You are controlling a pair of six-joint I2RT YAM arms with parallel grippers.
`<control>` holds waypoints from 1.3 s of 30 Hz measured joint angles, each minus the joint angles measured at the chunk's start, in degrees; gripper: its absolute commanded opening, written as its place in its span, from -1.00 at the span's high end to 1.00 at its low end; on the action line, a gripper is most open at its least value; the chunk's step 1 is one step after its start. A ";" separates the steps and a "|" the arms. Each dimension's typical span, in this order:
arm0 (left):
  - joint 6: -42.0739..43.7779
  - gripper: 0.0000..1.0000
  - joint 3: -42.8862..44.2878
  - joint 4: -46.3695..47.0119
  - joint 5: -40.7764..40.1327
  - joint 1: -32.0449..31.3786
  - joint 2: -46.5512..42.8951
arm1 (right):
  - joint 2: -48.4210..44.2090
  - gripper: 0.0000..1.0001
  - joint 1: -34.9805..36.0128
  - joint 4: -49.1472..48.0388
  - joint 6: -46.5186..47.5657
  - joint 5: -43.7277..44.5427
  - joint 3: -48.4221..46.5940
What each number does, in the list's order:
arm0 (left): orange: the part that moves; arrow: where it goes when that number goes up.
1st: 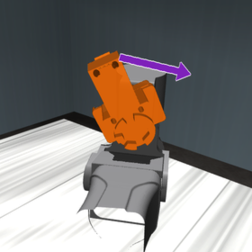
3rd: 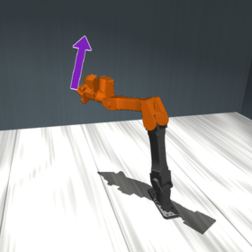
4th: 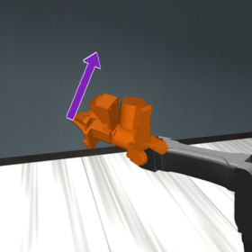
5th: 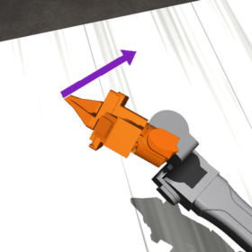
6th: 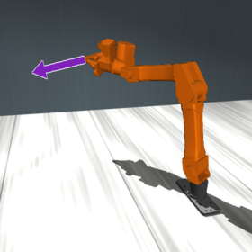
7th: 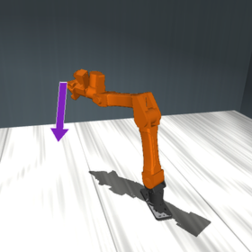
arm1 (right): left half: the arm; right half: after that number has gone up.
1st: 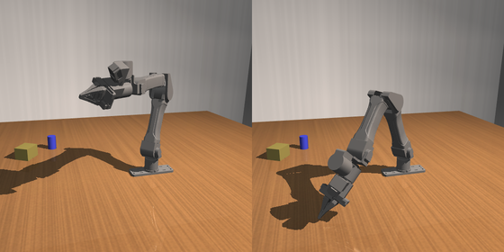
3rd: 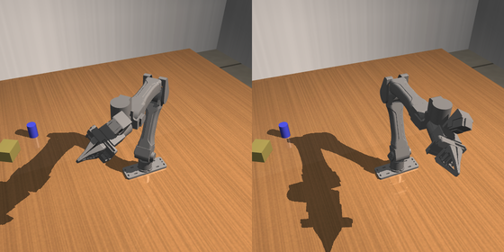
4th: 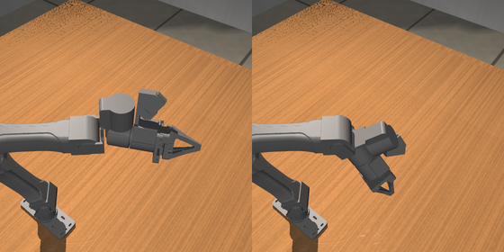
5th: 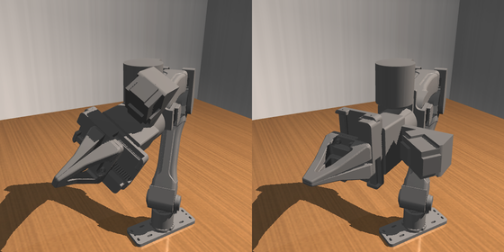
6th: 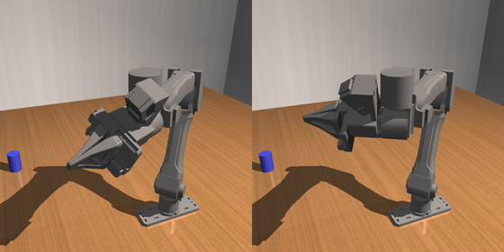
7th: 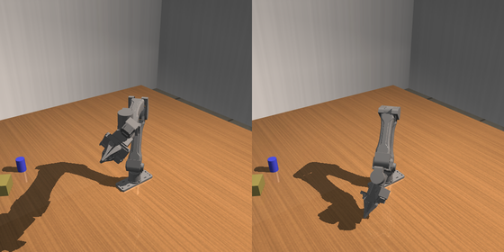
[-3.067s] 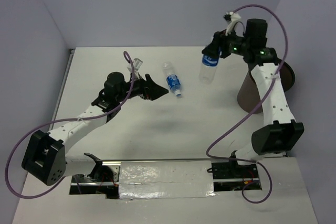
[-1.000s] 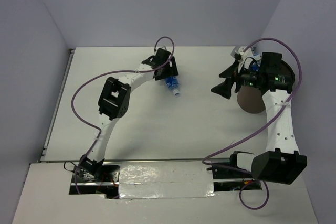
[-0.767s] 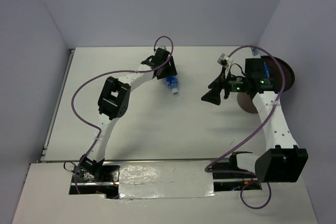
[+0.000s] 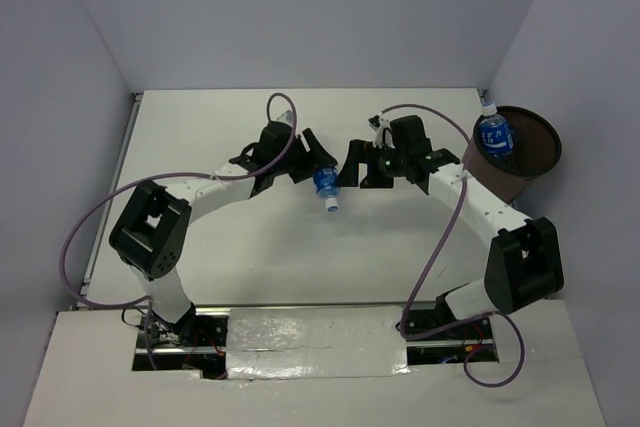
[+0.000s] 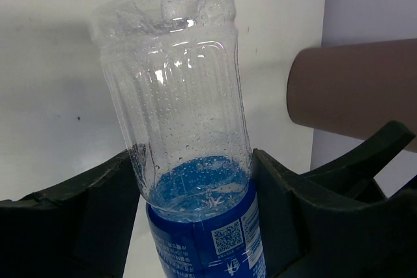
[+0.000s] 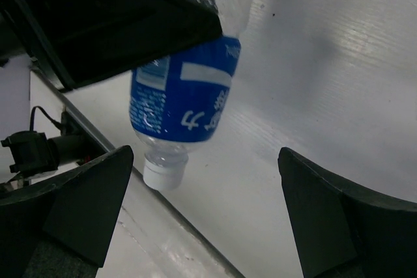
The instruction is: Put the plastic bottles in the bin
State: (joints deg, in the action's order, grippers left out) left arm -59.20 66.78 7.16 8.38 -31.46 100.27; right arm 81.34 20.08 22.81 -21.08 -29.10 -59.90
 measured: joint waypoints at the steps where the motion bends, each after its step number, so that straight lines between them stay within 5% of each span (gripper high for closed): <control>1: -0.70 0.26 -0.81 0.31 0.02 -0.31 -0.31 | 0.17 -0.99 0.26 -0.07 -0.57 -0.17 -0.33; 22: -3.63 0.18 -2.40 4.09 0.44 -1.53 -3.74 | 5.51 -0.87 6.34 -0.48 -3.34 -0.98 -6.16; 25: -4.00 0.05 -2.40 4.46 0.39 -1.68 -3.76 | 6.10 -0.61 6.47 -0.24 -3.28 -0.61 -6.95; 31: -3.56 -0.36 -2.40 4.07 -0.59 -1.68 -4.79 | 7.19 0.29 6.34 0.33 -2.60 -1.33 -8.09; 36: -2.03 -0.70 -2.40 3.13 -2.21 -1.64 -6.88 | 7.43 0.51 6.27 1.33 0.79 -3.30 -10.23; 37: -1.62 -0.99 -2.38 3.02 -2.38 -1.62 -7.34 | 7.45 0.52 6.25 1.97 2.21 -3.50 -10.84; 39: -0.79 -0.99 -2.25 2.86 -2.47 -1.64 -8.15 | 7.48 0.56 6.03 3.21 5.49 -5.51 -12.28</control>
State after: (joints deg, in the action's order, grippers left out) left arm -59.99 64.53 10.02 5.91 -33.10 92.12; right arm 88.82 26.11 26.02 -15.59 -34.61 -72.18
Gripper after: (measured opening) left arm 0.973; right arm 0.590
